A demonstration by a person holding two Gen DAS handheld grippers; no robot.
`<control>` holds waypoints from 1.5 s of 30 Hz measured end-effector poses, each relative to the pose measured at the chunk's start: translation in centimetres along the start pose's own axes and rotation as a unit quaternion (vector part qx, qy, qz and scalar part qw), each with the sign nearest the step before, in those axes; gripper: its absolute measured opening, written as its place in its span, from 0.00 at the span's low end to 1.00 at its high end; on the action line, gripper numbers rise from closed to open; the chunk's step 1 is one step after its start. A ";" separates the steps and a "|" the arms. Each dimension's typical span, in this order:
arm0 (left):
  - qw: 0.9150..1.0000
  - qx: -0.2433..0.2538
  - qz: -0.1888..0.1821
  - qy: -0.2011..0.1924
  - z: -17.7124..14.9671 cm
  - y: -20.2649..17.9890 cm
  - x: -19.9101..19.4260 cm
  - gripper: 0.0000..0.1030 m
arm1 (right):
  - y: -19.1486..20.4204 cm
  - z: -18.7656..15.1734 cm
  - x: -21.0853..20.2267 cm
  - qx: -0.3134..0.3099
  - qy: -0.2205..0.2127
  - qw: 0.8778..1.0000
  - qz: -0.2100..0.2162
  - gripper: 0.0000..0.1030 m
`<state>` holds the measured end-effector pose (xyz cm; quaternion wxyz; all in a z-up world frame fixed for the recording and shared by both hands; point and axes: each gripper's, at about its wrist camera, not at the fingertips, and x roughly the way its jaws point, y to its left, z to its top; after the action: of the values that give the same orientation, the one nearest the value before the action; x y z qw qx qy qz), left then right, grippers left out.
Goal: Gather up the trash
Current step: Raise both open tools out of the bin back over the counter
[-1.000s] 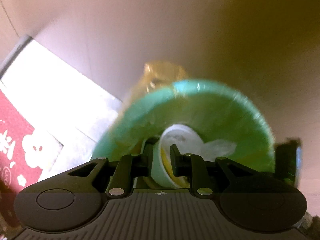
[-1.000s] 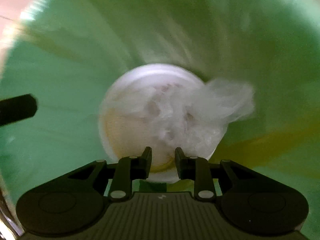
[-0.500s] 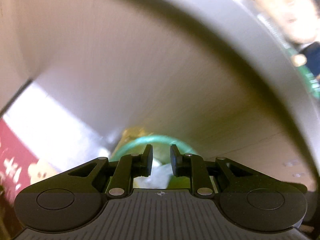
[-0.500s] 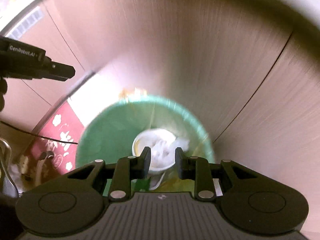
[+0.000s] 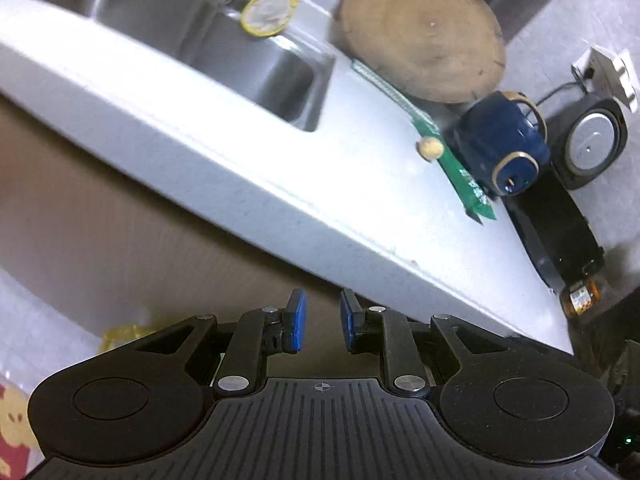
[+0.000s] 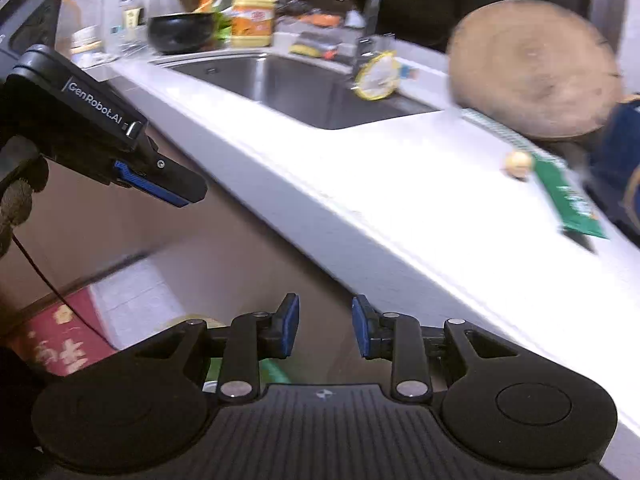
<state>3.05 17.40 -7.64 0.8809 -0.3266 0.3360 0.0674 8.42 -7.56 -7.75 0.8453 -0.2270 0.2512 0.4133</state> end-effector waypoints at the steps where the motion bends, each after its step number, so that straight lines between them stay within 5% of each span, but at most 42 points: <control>1: 1.000 0.009 0.010 -0.006 0.0 0.1 0.2 0.21 | -0.8 -0.3 0.0 0.007 -0.007 1.000 -0.016 0.28; 6: 0.997 0.009 0.077 -0.029 -0.6 2.3 -1.0 0.21 | -2.4 -2.3 0.4 -0.016 -0.029 0.999 -0.037 0.24; 10: 0.990 -0.013 0.130 -0.050 -1.4 5.3 -4.3 0.21 | -0.3 -2.8 0.7 -0.096 -0.058 0.993 -0.045 0.37; 15: 0.975 -0.042 0.206 -0.070 -2.3 10.2 -7.3 0.21 | 2.5 -4.1 2.9 -0.117 -0.012 0.993 -0.011 0.37; 20: 0.969 -0.052 0.229 -0.069 -2.7 13.5 -10.1 0.21 | 5.9 -6.9 3.9 -0.194 0.020 0.980 -0.037 0.37; 26: 0.976 -0.011 0.192 -0.104 -0.2 13.2 -13.2 0.21 | 6.5 -4.2 0.7 -0.179 -0.055 0.977 -0.104 0.37; 35: 0.978 0.068 0.105 -0.167 5.3 4.9 -12.1 0.21 | 5.3 1.6 -0.4 -0.171 -0.156 0.959 -0.163 0.37; 38: 0.977 0.088 0.071 -0.181 6.6 1.8 -11.5 0.21 | 4.1 3.2 -0.3 -0.155 -0.162 0.960 -0.166 0.37; 45: 0.975 0.128 0.004 -0.180 8.9 -5.7 -8.5 0.21 | -1.2 7.7 0.6 -0.023 -0.116 0.984 -0.131 0.41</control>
<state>3.34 19.32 5.78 0.9611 -0.1919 0.1792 0.0852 11.50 -3.33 -1.93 0.9102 -0.2276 0.1098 0.3282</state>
